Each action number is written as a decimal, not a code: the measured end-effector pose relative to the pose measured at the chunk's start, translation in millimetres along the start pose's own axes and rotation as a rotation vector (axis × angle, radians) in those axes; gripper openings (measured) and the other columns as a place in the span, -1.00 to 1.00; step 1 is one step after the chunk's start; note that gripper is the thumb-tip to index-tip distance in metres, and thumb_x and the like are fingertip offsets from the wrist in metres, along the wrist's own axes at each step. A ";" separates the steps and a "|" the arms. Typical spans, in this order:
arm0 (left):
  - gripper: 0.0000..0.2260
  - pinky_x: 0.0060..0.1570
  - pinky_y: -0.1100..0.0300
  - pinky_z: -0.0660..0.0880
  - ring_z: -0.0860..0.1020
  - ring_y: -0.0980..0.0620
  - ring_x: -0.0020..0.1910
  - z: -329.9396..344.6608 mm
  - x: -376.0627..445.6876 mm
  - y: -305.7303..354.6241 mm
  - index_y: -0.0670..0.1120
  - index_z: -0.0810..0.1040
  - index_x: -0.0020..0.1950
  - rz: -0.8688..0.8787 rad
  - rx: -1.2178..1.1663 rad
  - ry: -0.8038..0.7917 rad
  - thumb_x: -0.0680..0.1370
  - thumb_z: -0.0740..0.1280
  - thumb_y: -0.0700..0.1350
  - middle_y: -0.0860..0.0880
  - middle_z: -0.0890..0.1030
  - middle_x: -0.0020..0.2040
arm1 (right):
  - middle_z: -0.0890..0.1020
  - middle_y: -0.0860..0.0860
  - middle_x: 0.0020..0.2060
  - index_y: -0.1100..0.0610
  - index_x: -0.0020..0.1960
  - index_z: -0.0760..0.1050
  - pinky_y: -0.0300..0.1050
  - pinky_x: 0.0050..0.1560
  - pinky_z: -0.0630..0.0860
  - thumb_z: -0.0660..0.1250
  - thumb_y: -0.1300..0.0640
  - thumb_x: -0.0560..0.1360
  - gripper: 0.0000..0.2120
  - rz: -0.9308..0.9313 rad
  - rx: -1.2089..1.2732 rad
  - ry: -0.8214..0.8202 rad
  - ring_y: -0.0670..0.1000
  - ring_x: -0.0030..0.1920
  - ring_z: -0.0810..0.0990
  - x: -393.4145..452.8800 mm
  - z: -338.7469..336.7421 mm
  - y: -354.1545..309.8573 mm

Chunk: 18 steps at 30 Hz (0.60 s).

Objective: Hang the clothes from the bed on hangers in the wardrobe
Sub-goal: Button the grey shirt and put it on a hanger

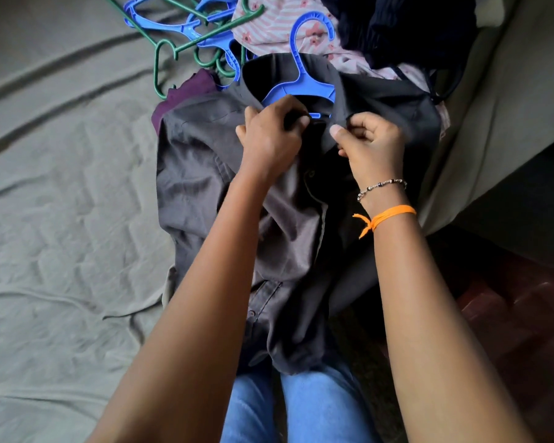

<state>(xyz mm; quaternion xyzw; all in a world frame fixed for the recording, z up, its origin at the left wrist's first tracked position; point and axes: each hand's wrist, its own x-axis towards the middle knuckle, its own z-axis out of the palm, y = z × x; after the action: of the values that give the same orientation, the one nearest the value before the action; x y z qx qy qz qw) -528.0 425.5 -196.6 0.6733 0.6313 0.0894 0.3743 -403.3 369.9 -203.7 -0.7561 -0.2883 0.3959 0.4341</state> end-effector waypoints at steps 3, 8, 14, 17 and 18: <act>-0.90 0.10 0.00 0.45 0.56 -0.11 0.03 -15.1 2.7 -5.2 0.14 0.56 -0.21 0.044 -0.139 -0.013 0.37 0.32 0.12 0.09 0.59 -0.21 | 0.51 -0.09 -0.44 -0.01 -0.33 0.44 -0.09 -0.25 0.52 0.44 0.27 0.37 -0.73 -0.034 -0.023 -0.033 -0.10 -0.41 0.48 -3.7 7.8 -3.6; -0.93 -0.12 0.27 0.42 0.49 0.26 -0.29 -26.8 1.6 -9.4 -0.02 0.62 -0.13 0.128 -0.283 -0.154 0.42 0.43 -0.07 0.07 0.58 -0.28 | 0.50 -0.13 -0.47 -0.02 -0.37 0.40 -0.14 -0.27 0.50 0.43 0.28 0.37 -0.69 -0.073 0.002 -0.044 -0.19 -0.43 0.48 -11.1 23.2 -5.3; -0.79 -0.04 0.25 0.48 0.54 0.19 -0.21 -31.5 -1.7 -17.0 0.02 0.47 -0.19 0.132 -0.441 -0.169 0.33 0.43 -0.23 0.08 0.58 -0.21 | 0.50 -0.17 -0.40 0.05 -0.28 0.47 -0.37 -0.28 0.41 0.45 0.23 0.37 -0.82 -0.138 0.043 0.030 -0.31 -0.43 0.46 -16.4 26.5 -6.2; -0.81 -0.08 0.19 0.52 0.51 0.15 -0.24 -29.9 -2.8 -14.7 0.06 0.55 -0.26 0.125 -0.379 0.008 0.27 0.52 -0.15 0.12 0.51 -0.20 | 0.53 -0.16 -0.37 0.08 -0.24 0.47 -0.38 -0.25 0.43 0.43 0.26 0.39 -0.83 -0.158 0.093 0.007 -0.30 -0.40 0.48 -20.2 30.6 -10.0; -0.83 -0.13 0.30 0.47 0.47 0.20 -0.27 -30.2 -2.8 -15.4 0.03 0.61 -0.22 0.128 -0.354 0.054 0.29 0.54 -0.15 0.13 0.45 -0.18 | 0.53 -0.15 -0.36 0.07 -0.24 0.46 -0.38 -0.24 0.43 0.42 0.27 0.39 -0.82 -0.160 0.115 -0.008 -0.30 -0.38 0.49 -21.1 31.5 -11.4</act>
<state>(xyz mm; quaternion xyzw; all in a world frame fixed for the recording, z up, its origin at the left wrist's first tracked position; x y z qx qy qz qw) -558.4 433.6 -183.9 0.6332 0.5714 0.2406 0.4634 -442.1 372.2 -196.0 -0.7028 -0.3265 0.3789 0.5058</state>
